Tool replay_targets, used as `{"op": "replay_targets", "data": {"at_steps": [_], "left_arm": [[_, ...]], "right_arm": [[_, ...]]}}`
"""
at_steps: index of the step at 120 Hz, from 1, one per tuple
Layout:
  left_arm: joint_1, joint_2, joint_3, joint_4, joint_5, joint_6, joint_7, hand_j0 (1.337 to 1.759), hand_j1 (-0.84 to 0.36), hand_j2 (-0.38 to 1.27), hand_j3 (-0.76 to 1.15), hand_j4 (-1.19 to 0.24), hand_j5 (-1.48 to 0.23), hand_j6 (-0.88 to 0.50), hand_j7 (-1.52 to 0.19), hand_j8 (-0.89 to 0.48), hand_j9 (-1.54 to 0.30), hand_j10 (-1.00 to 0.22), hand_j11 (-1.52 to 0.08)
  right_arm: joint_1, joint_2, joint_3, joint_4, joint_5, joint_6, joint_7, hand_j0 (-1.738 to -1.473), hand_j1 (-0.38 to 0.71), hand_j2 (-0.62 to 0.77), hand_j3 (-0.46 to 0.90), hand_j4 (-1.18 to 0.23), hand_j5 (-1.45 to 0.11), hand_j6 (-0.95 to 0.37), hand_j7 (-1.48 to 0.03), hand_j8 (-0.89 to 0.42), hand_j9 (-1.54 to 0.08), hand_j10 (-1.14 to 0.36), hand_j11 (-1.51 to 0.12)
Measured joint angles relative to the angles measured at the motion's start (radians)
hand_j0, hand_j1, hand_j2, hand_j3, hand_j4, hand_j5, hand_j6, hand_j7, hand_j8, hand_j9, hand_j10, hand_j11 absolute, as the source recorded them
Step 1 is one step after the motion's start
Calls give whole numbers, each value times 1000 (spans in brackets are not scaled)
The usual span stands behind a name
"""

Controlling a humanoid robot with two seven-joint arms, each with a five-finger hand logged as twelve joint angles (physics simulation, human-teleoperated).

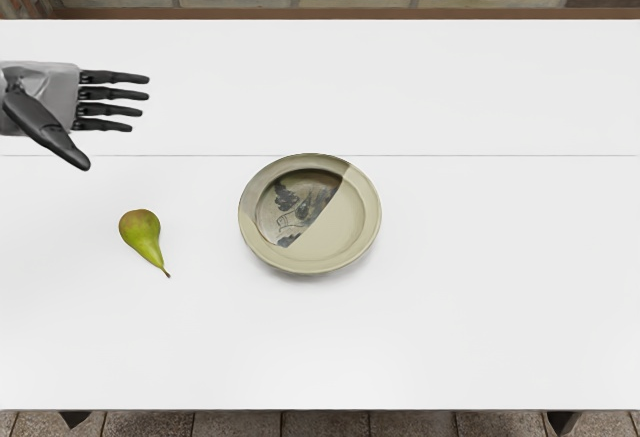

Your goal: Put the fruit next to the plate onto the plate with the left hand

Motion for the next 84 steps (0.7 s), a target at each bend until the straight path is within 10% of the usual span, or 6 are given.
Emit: {"op": "replay_targets", "data": {"at_steps": [39,84], "left_arm": [[-9,-15,-4,-7,23,0,5,1658,331,3,0,-16,-20,-16,-20,-16,-20,-16,-20],[-41,-195,-8,-8,596,0,78,1658,315,6,0,-32,-38,-32,-38,-32,-38,-31,-38]], "right_arm": [[0,0,0,0,-1,-1,0,-1658,-349,0,0,0,0,0,0,0,0,0,0],[1,0,0,0,-1,-1,0,-1658,-349,0,0,0,0,0,0,0,0,0,0]]}}
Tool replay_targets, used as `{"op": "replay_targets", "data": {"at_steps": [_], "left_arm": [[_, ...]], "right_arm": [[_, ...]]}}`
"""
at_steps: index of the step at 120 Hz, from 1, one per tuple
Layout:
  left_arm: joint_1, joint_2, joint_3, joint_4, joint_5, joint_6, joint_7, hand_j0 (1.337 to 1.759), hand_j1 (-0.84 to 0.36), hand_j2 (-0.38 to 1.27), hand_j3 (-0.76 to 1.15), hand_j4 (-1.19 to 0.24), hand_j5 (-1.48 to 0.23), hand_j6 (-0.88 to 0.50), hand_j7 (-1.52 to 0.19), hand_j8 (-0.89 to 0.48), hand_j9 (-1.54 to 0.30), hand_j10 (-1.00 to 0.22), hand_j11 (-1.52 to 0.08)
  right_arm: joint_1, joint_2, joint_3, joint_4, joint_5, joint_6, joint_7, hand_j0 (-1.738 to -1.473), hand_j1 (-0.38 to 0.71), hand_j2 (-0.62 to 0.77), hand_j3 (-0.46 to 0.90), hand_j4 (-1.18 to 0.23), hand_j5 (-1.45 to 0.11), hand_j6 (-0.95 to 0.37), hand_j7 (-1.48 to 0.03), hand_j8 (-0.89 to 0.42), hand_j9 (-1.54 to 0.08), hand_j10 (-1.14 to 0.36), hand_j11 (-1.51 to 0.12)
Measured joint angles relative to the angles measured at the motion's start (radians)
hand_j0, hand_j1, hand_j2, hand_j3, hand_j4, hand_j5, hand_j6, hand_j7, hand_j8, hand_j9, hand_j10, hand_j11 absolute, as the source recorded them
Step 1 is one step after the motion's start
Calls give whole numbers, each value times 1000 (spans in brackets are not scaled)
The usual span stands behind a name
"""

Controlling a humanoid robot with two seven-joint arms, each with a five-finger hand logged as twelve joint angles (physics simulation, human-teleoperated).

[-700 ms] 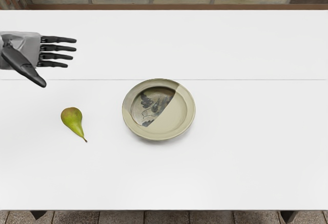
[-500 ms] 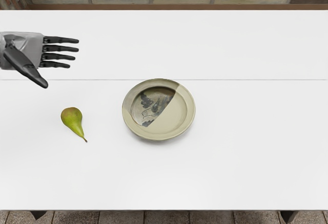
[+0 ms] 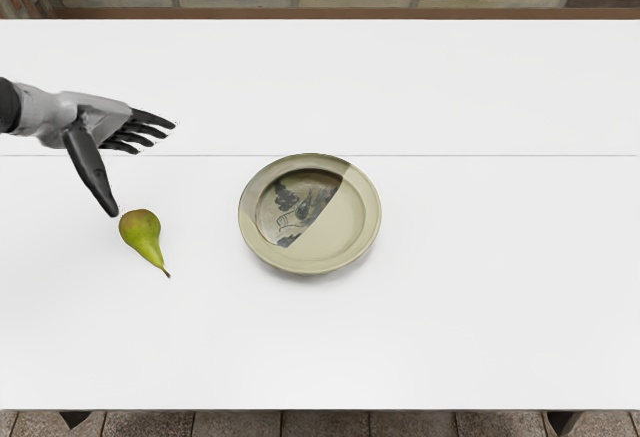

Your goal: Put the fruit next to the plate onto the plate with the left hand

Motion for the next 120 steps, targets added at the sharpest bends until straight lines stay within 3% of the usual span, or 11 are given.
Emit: {"op": "replay_targets", "data": {"at_steps": [24,41,70,120], "left_arm": [[11,-34,32,-10,209,66,11,1658,297,9,0,-48,-58,-49,-58,-49,-58,-47,-58],[11,-46,86,-64,309,181,12,1658,288,11,0,-56,-68,-57,-68,-57,-68,-55,-68],[39,-99,158,-145,428,342,13,1658,276,14,0,-67,-82,-69,-82,-68,-81,-67,-81],[70,-102,180,-198,540,408,13,1658,250,19,0,-89,-110,-91,-110,-90,-110,-88,-109]], "right_arm": [[0,0,0,0,1,0,0,-1658,-349,0,0,0,0,0,0,0,0,0,0],[0,0,0,0,1,0,0,-1658,-349,0,0,0,0,0,0,0,0,0,0],[-1,0,0,0,1,0,0,-1658,-349,0,0,0,0,0,0,0,0,0,0],[-1,0,0,0,1,0,0,-1658,-349,0,0,0,0,0,0,0,0,0,0]]}}
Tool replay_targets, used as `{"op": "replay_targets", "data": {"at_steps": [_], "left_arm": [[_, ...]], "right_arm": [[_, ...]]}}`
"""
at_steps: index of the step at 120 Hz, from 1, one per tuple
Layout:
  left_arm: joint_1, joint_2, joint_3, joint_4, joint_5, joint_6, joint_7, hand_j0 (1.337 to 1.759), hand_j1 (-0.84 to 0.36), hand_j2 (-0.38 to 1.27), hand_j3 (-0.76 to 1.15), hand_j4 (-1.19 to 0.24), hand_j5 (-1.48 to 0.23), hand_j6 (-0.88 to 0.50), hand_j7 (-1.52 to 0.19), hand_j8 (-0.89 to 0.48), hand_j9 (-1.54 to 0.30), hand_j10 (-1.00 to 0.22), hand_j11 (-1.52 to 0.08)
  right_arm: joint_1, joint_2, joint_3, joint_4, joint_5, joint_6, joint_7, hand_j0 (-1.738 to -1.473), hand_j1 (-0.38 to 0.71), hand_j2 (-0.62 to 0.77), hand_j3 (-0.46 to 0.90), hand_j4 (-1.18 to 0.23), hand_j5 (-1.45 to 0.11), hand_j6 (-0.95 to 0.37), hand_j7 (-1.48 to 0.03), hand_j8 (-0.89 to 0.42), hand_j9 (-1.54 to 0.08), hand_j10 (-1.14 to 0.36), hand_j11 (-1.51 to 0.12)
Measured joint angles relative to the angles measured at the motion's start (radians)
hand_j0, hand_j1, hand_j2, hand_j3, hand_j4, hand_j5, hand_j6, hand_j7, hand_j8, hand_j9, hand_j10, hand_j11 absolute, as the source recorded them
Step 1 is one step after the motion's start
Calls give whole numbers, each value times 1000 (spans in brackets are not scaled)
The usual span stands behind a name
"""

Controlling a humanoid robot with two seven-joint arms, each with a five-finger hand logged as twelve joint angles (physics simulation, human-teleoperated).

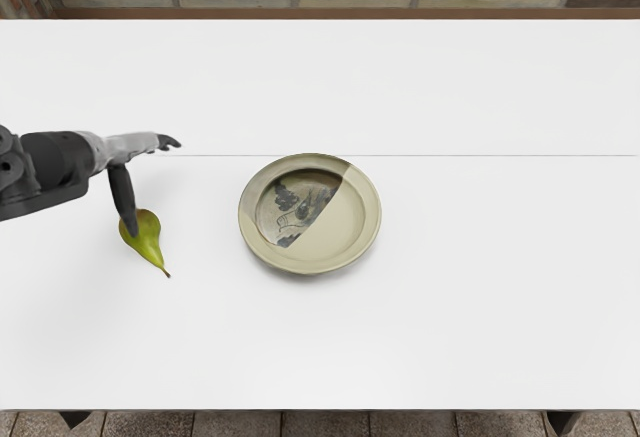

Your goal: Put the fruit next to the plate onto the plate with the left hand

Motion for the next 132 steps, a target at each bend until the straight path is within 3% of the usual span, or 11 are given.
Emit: {"op": "replay_targets", "data": {"at_steps": [43,132], "left_arm": [[6,51,33,-126,40,68,0,1658,212,26,0,-121,-151,-123,-151,-122,-151,-120,-151],[55,67,111,-137,161,146,0,1658,184,32,0,-147,-183,-149,-183,-148,-183,-146,-183]], "right_arm": [[1,0,0,0,-1,0,0,-1658,-349,0,0,0,0,0,0,0,0,0,0],[3,0,0,0,-2,0,-1,-1658,-349,0,0,0,0,0,0,0,0,0,0]]}}
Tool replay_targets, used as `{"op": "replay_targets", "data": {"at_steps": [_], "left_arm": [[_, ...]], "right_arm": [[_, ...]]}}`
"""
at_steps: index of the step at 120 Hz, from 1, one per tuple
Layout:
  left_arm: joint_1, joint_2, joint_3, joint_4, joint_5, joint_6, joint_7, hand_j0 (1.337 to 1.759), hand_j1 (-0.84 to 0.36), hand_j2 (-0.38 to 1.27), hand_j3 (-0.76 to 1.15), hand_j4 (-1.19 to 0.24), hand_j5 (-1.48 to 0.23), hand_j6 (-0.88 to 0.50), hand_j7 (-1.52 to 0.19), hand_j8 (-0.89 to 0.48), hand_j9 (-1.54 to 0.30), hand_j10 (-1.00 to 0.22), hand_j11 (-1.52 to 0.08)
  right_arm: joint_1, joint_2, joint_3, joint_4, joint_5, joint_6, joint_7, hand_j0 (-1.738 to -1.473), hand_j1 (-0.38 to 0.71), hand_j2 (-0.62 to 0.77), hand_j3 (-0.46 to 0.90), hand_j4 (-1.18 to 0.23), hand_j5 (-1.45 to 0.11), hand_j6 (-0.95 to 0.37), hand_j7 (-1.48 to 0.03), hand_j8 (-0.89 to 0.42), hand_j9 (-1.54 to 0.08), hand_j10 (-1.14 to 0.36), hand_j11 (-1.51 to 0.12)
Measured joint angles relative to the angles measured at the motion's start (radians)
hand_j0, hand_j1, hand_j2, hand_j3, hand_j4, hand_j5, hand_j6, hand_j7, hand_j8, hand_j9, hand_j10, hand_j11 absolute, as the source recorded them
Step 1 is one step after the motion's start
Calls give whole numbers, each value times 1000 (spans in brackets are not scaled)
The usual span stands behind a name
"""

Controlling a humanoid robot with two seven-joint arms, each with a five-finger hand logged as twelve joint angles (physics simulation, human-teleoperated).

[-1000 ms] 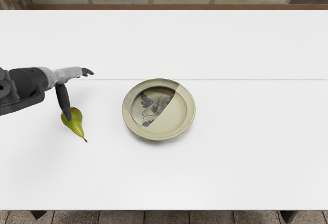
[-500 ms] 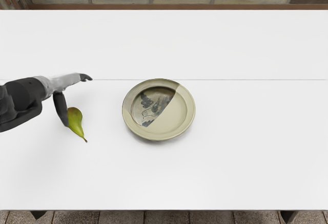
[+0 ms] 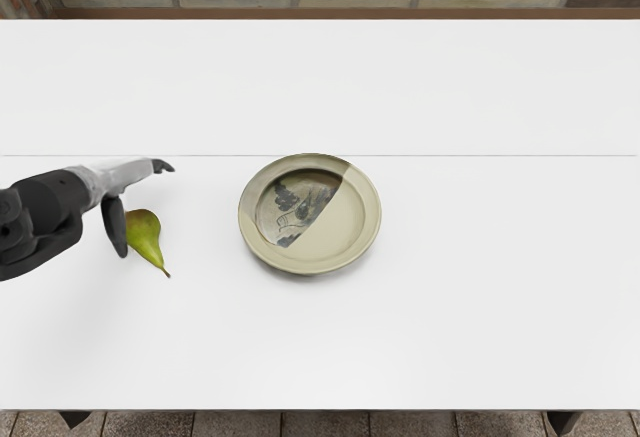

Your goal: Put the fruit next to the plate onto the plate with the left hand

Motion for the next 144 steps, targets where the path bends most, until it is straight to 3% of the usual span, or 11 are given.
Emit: {"op": "replay_targets", "data": {"at_steps": [54,144], "left_arm": [[-8,-36,74,36,91,-19,0,1658,170,34,0,-159,-199,-161,-198,-160,-198,-158,-198],[-20,-67,81,39,122,-55,0,1658,86,48,0,-227,-289,-229,-288,-228,-288,-226,-288]], "right_arm": [[0,0,0,0,0,0,0,-1658,-349,0,0,0,0,0,0,0,0,0,0],[2,0,0,0,0,0,0,-1658,-349,0,0,0,0,0,0,0,0,0,0]]}}
